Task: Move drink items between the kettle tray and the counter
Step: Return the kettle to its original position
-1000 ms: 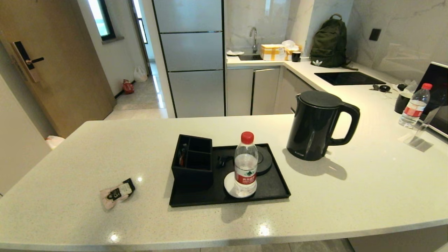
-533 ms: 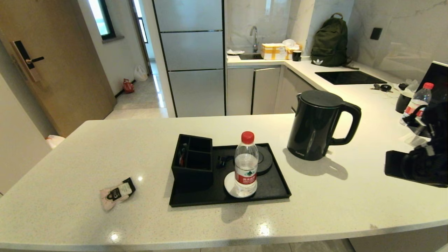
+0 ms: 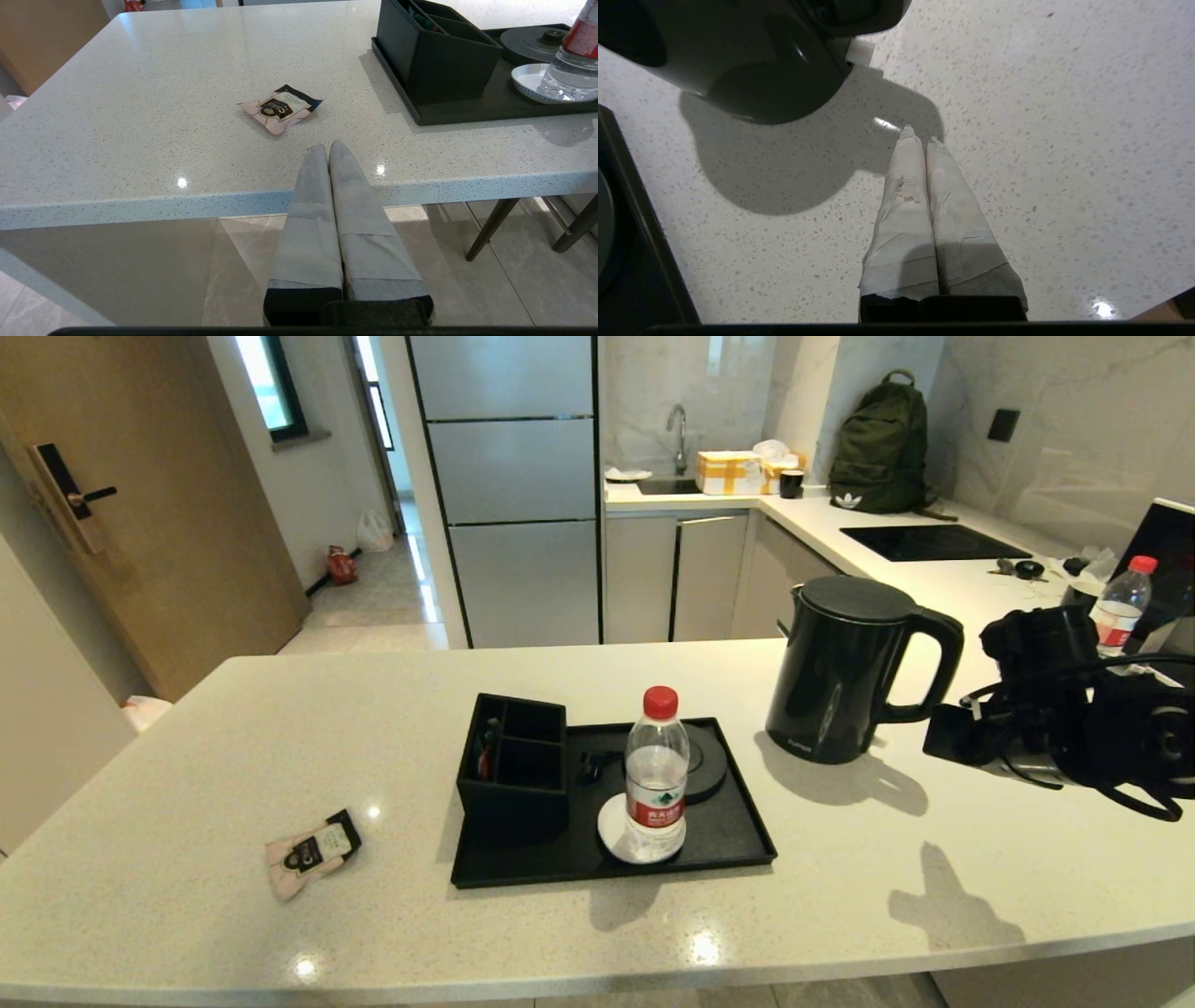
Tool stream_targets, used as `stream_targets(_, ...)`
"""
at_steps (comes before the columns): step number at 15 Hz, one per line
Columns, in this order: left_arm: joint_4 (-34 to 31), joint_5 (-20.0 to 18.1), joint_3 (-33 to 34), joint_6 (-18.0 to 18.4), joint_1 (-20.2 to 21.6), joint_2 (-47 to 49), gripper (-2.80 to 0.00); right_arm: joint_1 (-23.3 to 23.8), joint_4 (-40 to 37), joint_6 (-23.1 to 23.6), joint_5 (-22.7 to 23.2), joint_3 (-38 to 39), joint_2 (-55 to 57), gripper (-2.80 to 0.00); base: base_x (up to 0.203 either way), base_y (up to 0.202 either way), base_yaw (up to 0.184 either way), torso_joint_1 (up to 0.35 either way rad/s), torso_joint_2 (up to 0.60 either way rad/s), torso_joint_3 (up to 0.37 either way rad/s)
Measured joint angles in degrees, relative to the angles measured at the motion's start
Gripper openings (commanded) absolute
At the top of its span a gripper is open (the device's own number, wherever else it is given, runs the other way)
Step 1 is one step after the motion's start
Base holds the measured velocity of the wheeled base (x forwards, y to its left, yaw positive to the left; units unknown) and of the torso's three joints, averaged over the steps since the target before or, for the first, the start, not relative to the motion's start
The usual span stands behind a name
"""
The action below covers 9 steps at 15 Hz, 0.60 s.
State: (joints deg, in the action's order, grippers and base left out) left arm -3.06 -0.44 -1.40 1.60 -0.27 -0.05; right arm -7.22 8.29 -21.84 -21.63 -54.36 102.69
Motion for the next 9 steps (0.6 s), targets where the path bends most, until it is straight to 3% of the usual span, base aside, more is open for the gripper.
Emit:
stream_targets(6,0.0,0.1,0.0,0.0,0.0,0.0,-2.8,-0.5,4.4,0.0,-1.1,-0.5,2.9,-2.8,0.0,0.0,0.0,0.0,0.0,0.0)
stream_targets(7,0.0,0.1,0.0,0.0,0.0,0.0,-2.8,-0.5,5.5,0.3,-2.1,-0.9,3.6,0.0,0.0,0.0,0.0,0.0,0.0,0.0)
stream_targets(9,0.0,0.0,0.0,0.0,0.0,0.0,-2.8,-0.5,5.8,0.6,-3.3,-1.6,4.5,0.0,0.0,0.0,0.0,0.0,0.0,0.0)
